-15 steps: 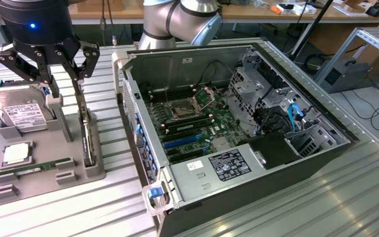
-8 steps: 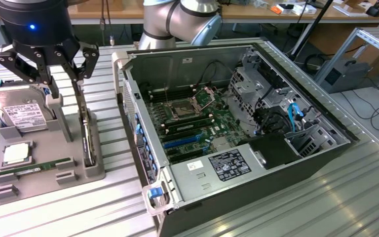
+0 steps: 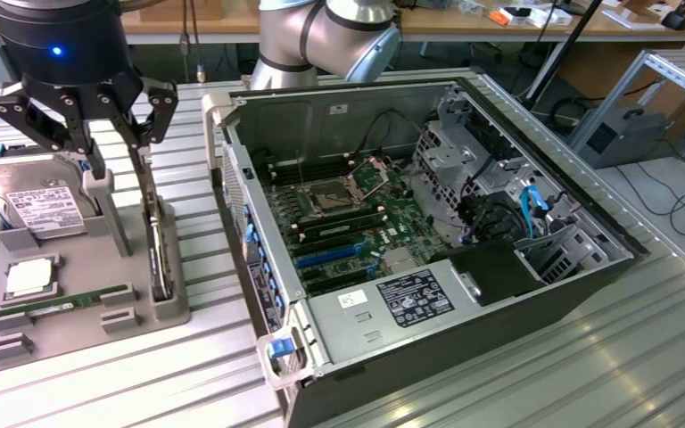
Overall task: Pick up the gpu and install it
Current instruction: 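Pick up the gpu and move the gpu toward the slot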
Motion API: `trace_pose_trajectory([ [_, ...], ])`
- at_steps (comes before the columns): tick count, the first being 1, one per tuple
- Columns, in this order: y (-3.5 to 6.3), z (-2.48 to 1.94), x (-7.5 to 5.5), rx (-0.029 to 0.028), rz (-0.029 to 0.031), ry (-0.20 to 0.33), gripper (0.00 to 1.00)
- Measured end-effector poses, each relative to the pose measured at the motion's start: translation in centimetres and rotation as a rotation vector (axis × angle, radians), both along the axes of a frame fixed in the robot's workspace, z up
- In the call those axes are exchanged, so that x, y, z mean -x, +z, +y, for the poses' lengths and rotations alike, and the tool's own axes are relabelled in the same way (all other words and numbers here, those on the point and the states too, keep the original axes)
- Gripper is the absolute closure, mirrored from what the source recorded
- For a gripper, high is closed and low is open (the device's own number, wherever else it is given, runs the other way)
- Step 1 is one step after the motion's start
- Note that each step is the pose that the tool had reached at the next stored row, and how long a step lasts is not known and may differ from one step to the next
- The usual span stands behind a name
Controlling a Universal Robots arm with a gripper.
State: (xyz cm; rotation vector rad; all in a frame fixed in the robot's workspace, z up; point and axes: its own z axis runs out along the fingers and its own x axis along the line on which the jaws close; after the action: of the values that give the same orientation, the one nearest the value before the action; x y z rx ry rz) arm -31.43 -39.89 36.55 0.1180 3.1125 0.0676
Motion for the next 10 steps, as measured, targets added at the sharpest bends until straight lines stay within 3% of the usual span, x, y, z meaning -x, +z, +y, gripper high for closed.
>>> trace_pose_trajectory([
  [10, -0.23, 0.00, 0.11, 0.0000, 0.0001, 0.000, 0.58],
])
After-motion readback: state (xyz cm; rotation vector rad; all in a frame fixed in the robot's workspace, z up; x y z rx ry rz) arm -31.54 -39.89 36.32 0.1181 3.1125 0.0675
